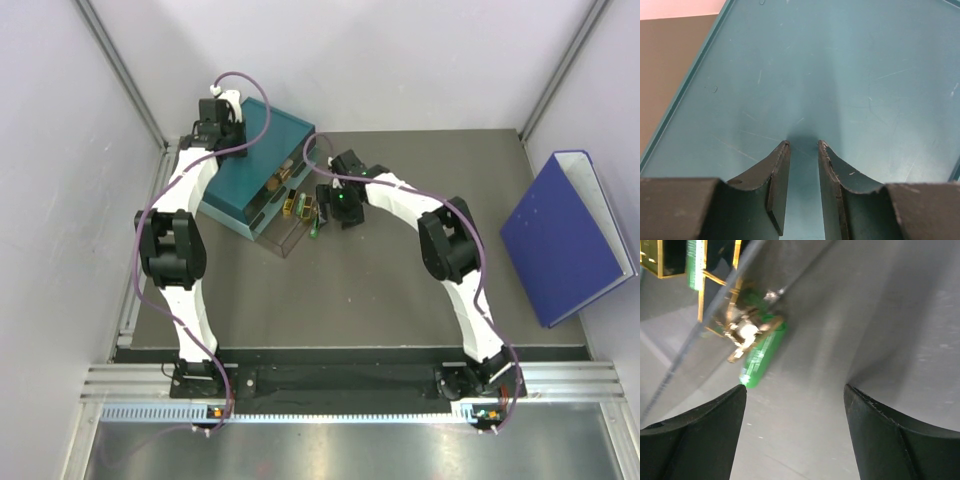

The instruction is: Organize the makeup

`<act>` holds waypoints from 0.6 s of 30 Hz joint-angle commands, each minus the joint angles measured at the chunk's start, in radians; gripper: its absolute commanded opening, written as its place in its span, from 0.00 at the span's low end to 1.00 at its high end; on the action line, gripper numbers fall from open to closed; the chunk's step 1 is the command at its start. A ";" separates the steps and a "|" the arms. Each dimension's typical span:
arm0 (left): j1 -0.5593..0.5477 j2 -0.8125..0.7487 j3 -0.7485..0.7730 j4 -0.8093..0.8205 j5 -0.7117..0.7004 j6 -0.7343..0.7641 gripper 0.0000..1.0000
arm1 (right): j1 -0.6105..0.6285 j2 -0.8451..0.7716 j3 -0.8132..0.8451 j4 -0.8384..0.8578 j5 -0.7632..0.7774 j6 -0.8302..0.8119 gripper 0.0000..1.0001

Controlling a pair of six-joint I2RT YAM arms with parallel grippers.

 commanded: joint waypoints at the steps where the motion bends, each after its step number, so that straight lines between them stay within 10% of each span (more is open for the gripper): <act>1: -0.022 0.139 -0.115 -0.325 0.118 -0.034 0.34 | 0.039 0.021 0.066 0.050 0.009 0.104 0.78; 18: -0.024 0.132 -0.115 -0.302 0.151 -0.045 0.34 | 0.107 0.173 0.244 -0.104 0.303 -0.015 0.77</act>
